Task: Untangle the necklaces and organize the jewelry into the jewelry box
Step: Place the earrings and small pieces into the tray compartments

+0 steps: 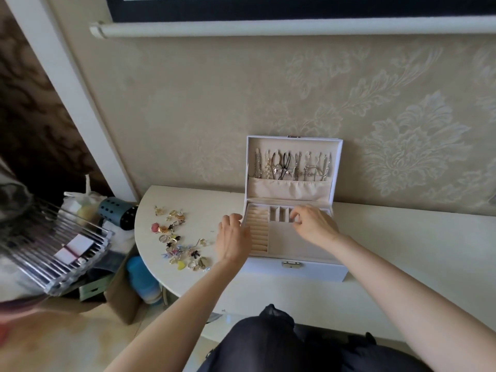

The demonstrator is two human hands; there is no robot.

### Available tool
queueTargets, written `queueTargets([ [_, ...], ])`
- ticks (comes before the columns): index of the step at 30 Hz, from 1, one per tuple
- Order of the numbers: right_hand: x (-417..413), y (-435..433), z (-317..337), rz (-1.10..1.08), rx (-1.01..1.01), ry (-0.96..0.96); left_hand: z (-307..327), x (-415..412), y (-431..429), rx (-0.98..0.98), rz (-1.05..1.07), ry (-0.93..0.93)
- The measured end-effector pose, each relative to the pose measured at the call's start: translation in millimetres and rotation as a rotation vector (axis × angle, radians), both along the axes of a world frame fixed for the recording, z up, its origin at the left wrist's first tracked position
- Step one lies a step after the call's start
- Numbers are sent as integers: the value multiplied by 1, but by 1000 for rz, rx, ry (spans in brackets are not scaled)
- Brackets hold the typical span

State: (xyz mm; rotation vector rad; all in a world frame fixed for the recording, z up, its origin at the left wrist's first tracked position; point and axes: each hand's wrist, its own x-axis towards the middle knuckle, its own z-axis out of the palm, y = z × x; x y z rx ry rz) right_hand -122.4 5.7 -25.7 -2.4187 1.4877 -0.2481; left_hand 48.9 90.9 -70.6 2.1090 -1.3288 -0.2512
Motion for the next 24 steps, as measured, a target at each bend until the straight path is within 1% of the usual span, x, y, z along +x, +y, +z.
queueTargets([
  [2,15,4,4,103,32,-13,-4,12,4,-59,-10,68],
  [6,48,14,13,262,75,-57,-13,55,10,-122,-11,44],
  [9,68,25,13,388,57,-30,-17,97,10,-63,72,-73],
  [11,80,29,10,452,46,-6,-18,125,10,-56,145,-125],
  [14,103,33,6,486,7,-29,-20,162,12,-24,208,-70],
  [18,131,34,2,541,15,-54,-34,204,7,135,242,14],
  [21,136,34,-5,586,33,39,-48,227,-2,230,212,14],
  [24,133,31,-11,625,26,118,-53,234,-13,189,114,50],
])
